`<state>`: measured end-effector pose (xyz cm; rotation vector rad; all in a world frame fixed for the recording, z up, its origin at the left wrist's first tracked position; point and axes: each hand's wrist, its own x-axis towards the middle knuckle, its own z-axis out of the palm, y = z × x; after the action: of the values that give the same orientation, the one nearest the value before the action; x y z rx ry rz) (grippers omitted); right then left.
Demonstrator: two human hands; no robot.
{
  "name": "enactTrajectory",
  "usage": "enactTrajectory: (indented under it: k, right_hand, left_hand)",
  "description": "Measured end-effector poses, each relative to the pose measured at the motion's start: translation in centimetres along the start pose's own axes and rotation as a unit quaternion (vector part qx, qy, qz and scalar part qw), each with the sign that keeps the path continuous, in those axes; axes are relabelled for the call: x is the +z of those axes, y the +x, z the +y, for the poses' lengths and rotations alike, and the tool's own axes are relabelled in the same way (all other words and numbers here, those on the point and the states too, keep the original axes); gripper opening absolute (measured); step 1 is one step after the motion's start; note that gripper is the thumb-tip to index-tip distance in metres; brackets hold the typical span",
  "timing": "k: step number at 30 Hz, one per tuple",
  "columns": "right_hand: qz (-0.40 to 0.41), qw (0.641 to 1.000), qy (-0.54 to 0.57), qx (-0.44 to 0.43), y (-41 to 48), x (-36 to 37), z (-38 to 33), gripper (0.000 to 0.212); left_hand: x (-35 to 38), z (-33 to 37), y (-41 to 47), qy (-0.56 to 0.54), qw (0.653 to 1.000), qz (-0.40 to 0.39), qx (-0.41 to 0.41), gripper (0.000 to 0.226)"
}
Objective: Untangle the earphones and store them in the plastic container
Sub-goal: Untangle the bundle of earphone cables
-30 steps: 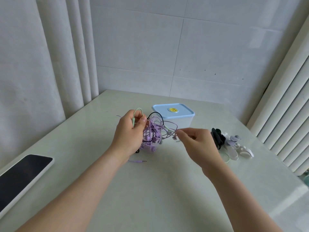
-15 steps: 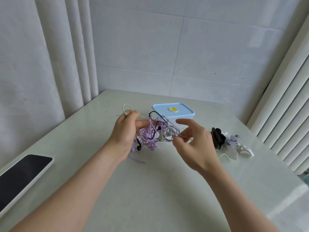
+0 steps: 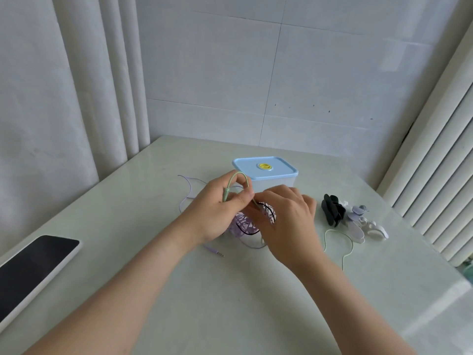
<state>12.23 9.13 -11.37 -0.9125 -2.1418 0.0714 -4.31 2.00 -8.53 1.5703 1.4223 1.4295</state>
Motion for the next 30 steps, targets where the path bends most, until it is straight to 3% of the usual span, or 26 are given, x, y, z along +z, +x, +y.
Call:
enactTrajectory:
  k: [2,4,7,10,12,14,16,18,21,24,30]
  right_hand:
    - [0.015,1.000,0.003,0.017,0.2,-0.1,0.2,0.005]
    - [0.032,0.998,0.011,0.047,0.3,-0.1,0.4,0.007]
    - [0.034,0.996,0.017,0.084,0.3,0.0,0.5,0.008]
    - [0.028,0.994,0.009,0.102,0.3,-0.1,0.8,0.009]
    - [0.031,0.992,0.006,0.120,0.3,-0.3,1.0,0.010]
    - [0.039,0.989,0.017,0.139,0.4,-0.5,1.0,0.009]
    - [0.047,0.989,0.036,0.136,0.4,-0.5,0.8,0.011]
    - [0.053,0.990,0.051,0.122,0.3,-0.5,0.4,0.014]
    - [0.051,0.991,0.063,0.105,0.2,-0.5,0.2,0.019]
    - [0.050,0.993,0.069,0.086,0.2,-0.4,0.4,0.018]
    - [0.066,0.992,0.083,0.069,0.4,0.0,-0.2,0.010]
  left_hand:
    - [-0.3,0.0,0.2,0.045,0.997,0.050,0.029,0.012]
    - [-0.5,0.3,0.2,0.017,0.995,0.083,0.043,0.008]
    - [-0.4,0.7,0.2,-0.169,0.981,0.087,0.021,0.009]
    - [-0.5,1.3,0.4,-0.337,0.934,0.120,0.007,0.009]
    - [-1.0,1.2,0.7,-0.384,0.906,0.178,-0.001,0.012]
    - [-1.3,0.2,1.1,-0.302,0.925,0.232,-0.006,0.012]
    - [-1.3,-0.9,1.1,-0.117,0.966,0.229,0.012,0.009]
    - [-0.6,-1.2,0.7,0.034,0.986,0.159,0.038,0.011]
    - [0.7,-0.9,-0.2,0.189,0.977,0.061,0.077,0.010]
    - [1.0,-1.2,-0.3,0.220,0.970,0.055,0.087,0.010]
    - [0.9,-2.0,0.2,0.257,0.950,0.119,0.132,0.008]
